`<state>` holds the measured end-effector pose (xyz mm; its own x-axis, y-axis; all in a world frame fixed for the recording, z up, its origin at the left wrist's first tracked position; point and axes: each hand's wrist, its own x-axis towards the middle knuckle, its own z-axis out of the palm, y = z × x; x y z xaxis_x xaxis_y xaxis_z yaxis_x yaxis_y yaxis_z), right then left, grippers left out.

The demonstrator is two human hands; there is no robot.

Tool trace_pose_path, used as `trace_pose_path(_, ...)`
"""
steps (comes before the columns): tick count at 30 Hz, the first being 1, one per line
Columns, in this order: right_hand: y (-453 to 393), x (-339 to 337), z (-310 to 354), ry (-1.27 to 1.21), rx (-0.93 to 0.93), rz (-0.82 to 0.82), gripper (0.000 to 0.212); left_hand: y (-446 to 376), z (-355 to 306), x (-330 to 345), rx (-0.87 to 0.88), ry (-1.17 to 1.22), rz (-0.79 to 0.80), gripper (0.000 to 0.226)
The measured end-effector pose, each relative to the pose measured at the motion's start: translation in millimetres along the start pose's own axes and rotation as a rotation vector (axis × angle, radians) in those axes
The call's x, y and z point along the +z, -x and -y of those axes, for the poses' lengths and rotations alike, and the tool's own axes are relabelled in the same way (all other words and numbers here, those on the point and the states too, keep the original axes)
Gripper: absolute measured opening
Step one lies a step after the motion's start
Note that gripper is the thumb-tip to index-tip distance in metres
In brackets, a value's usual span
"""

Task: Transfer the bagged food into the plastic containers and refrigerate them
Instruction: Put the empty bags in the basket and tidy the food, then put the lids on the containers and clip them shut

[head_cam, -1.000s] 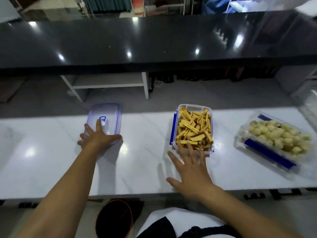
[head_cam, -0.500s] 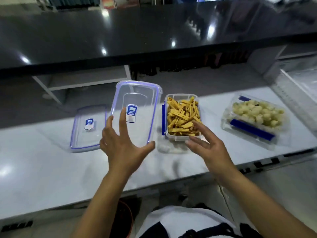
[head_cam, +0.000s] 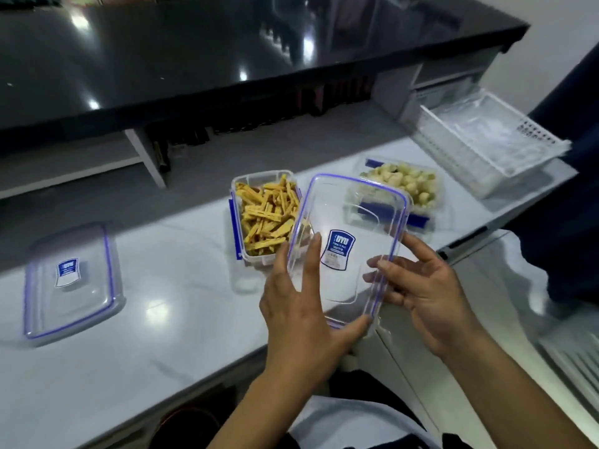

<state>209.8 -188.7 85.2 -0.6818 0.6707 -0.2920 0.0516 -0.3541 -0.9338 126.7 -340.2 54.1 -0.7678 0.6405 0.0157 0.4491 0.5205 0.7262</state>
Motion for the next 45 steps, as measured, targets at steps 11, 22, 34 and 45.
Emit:
trace_pose_path(11, -60.9, -124.0, 15.3, 0.307, -0.018, 0.025, 0.068, -68.1, -62.3, 43.7, -0.272, 0.866, 0.486, 0.069)
trace_pose_path(22, -119.6, -200.9, 23.8, 0.849, -0.048, 0.354, 0.136, -114.3, -143.2, 150.3, -0.341, 1.021, 0.336, 0.063)
trace_pose_path(34, -166.6, -247.6, 39.0, 0.863, -0.092, 0.402, 0.133, -138.9, -173.1, 194.3, -0.336, 1.080, 0.338, 0.056)
trace_pose_path(45, -167.6, -310.0, 50.5, 1.392, -0.135, 0.201, 0.121, -190.1, -115.9, 200.1, -0.893, 1.206, -0.225, 0.084)
